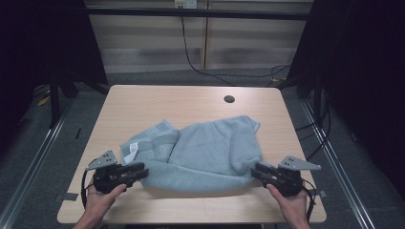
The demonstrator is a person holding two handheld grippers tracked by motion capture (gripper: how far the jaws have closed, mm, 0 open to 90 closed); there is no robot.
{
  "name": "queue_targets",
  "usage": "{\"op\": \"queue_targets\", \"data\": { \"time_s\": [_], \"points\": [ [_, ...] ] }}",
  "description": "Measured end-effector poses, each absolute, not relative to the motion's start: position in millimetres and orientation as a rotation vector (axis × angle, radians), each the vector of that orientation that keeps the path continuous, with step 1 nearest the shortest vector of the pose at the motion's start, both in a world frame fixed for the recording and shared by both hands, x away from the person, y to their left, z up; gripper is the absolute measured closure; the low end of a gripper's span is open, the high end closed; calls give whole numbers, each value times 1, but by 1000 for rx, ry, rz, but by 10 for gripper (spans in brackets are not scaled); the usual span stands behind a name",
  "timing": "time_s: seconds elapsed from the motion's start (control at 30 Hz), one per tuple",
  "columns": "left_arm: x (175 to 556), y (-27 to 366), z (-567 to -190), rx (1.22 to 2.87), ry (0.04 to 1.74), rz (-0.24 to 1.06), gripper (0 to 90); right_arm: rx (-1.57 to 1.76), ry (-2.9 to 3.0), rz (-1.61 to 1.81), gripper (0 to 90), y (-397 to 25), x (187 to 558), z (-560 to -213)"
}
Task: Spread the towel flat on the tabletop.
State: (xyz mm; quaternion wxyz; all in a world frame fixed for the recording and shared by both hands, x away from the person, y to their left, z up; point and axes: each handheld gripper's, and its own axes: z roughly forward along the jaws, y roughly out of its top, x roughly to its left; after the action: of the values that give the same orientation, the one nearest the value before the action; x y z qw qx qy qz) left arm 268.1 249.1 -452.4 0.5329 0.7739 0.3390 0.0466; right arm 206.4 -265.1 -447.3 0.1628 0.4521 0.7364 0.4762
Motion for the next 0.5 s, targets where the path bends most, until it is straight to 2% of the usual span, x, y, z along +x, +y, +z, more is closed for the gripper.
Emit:
{"op": "queue_targets", "data": {
  "time_s": [0.07,0.23,0.3,0.37,0.4,0.5],
  "points": [
    [271,250,-447,1831,800,125,586,1306,2064,1373,566,-272,199,-442],
    [295,231,-446,1844,794,134,580,1294,1988,1393,539,-288,198,-424],
    [302,223,-450,1858,800,124,586,1300,1981,1410,560,-291,201,-423],
    [313,211,-463,1910,812,115,604,1321,1990,1328,635,-294,218,-428],
    [319,200,-479,2007,810,93,613,1343,2006,1343,661,-297,226,-433],
    [322,196,-500,2125,813,102,637,1391,2042,1254,657,-302,248,-450]
  ]
}}
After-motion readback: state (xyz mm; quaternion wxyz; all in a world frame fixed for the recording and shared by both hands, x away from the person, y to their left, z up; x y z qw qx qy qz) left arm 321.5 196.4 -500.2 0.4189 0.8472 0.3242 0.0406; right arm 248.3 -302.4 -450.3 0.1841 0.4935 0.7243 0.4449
